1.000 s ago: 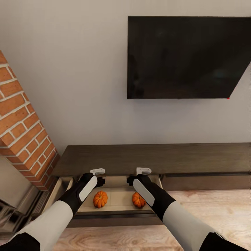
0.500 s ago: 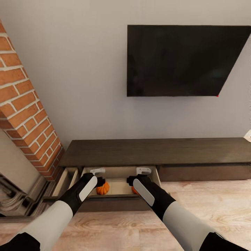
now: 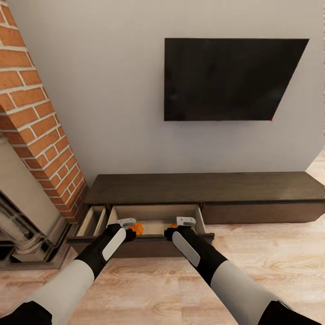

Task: Place each of the two pumpkins and all three candles from the living room inside a cabinet in the living room (use any cabinet), then make sure every cabinet is closed, and position the cauldron so it is next to a table in the living room.

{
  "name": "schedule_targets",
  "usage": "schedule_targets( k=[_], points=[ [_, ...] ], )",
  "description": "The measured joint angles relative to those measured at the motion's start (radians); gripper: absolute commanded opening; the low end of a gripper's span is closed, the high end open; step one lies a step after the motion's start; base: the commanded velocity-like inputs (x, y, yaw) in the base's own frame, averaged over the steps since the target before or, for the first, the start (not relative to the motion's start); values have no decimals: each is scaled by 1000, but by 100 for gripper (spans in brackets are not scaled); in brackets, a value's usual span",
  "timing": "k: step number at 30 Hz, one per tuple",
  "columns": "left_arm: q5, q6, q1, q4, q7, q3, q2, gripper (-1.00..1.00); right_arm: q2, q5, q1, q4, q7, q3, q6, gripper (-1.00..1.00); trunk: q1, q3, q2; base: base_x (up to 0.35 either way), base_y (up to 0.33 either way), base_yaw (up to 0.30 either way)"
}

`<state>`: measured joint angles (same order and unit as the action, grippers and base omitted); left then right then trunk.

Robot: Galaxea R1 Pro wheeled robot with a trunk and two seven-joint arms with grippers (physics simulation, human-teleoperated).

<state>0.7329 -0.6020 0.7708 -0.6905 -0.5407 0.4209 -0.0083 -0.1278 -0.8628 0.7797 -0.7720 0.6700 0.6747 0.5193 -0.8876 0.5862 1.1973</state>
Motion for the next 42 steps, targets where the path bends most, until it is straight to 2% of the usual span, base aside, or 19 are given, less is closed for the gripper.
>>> schedule_targets(
  k=[10,18,42],
  points=[
    [-1,0,0,-1,0,0,0,100,1,0,0,0,0,0,0,100,0,0,0,-327,0,0],
    [-1,0,0,-4,0,0,0,100,0,0,0,0,-1,0,0,100,-30,25,56,-253,0,0],
    [-1,10,0,-4,9,1,10,100,1,4,0,2,-5,5,-6,100,-122,100,224,-7,0,0]
  ],
)
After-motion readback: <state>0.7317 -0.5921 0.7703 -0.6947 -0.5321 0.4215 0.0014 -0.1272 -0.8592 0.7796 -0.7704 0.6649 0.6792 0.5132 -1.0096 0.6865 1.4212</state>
